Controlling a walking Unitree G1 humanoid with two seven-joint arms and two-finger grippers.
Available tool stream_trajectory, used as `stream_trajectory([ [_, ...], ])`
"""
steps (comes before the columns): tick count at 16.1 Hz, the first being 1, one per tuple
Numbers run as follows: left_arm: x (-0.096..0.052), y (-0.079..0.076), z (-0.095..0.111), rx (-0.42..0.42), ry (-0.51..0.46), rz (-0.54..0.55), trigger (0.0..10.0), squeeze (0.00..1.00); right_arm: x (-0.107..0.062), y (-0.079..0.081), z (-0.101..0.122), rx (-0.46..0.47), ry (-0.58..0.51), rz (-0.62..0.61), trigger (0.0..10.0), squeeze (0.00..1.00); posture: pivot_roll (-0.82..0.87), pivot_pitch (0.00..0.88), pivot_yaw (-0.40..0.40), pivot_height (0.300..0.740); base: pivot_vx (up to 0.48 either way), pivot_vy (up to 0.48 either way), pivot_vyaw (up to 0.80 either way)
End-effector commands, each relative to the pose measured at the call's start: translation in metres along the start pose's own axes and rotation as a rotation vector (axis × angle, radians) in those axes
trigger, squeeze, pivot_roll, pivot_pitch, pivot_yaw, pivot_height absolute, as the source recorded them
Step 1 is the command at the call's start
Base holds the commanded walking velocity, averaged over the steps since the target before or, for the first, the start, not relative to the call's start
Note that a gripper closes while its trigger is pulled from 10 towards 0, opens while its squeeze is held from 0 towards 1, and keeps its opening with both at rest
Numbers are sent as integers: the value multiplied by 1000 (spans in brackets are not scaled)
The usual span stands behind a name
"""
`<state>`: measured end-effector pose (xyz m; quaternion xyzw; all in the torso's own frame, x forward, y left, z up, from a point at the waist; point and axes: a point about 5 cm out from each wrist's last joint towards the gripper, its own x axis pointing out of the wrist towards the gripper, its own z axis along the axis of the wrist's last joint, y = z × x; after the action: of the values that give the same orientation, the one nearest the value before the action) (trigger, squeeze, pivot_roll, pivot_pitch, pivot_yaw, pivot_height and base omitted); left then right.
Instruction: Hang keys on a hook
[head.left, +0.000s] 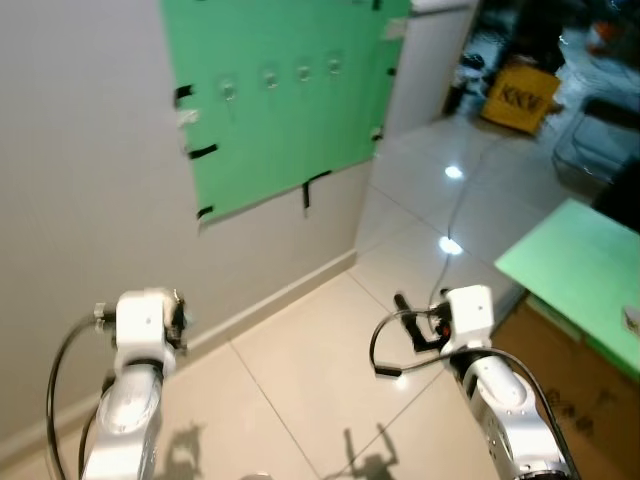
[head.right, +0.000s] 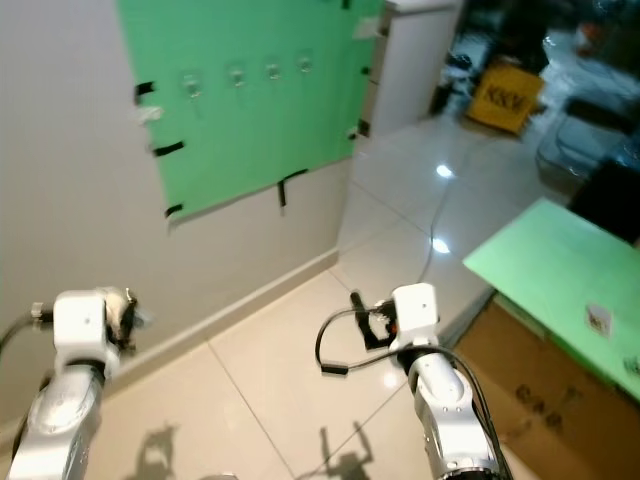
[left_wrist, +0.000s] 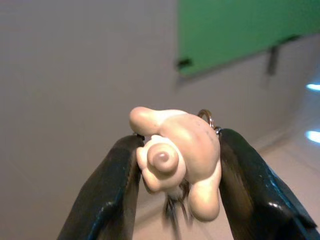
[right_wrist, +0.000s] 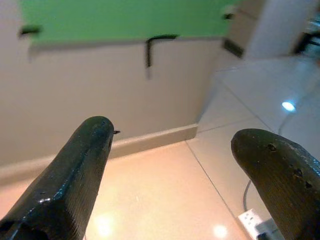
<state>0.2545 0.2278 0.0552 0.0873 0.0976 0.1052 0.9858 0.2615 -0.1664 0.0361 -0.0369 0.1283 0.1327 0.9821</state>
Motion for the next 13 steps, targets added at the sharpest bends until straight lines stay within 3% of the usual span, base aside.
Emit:
stream_trajectory([
  [1,10,-14,16,-34,-59,7,10000,0,10,-1,18,-33,-52,34,10000,0,68,0,-95,740,251,-405,425],
  [4,6,-20,17,-39,-62,-13,10000,0,22,-10,34,20,-100,23,10000,0,74,0,-99,740,241,-411,423],
  [6,3,-17,5,-104,3,23,10000,0,26,-8,38,64,-120,27,10000,0,86,0,-99,740,135,-369,419],
  [8,-4,-20,-9,-91,77,-52,10000,0,23,-2,33,82,-118,45,10000,0,93,0,-96,740,0,0,419],
  [9,-12,-19,-13,-106,92,-95,10000,0,18,-3,30,102,-119,34,10000,0,95,0,-91,740,0,0,419],
  [10,-33,-20,-27,-95,191,-213,10000,0,2,-9,21,142,-110,-14,10000,0,108,0,-92,740,0,0,419],
  [11,-43,-18,-25,-123,168,-251,10000,0,-12,-13,13,166,-94,-59,10000,0,106,0,-94,740,0,0,413],
  [13,-44,-19,-12,-194,86,-281,10000,0,-27,-17,1,204,-47,-105,10000,0,95,0,-90,740,0,0,406],
])
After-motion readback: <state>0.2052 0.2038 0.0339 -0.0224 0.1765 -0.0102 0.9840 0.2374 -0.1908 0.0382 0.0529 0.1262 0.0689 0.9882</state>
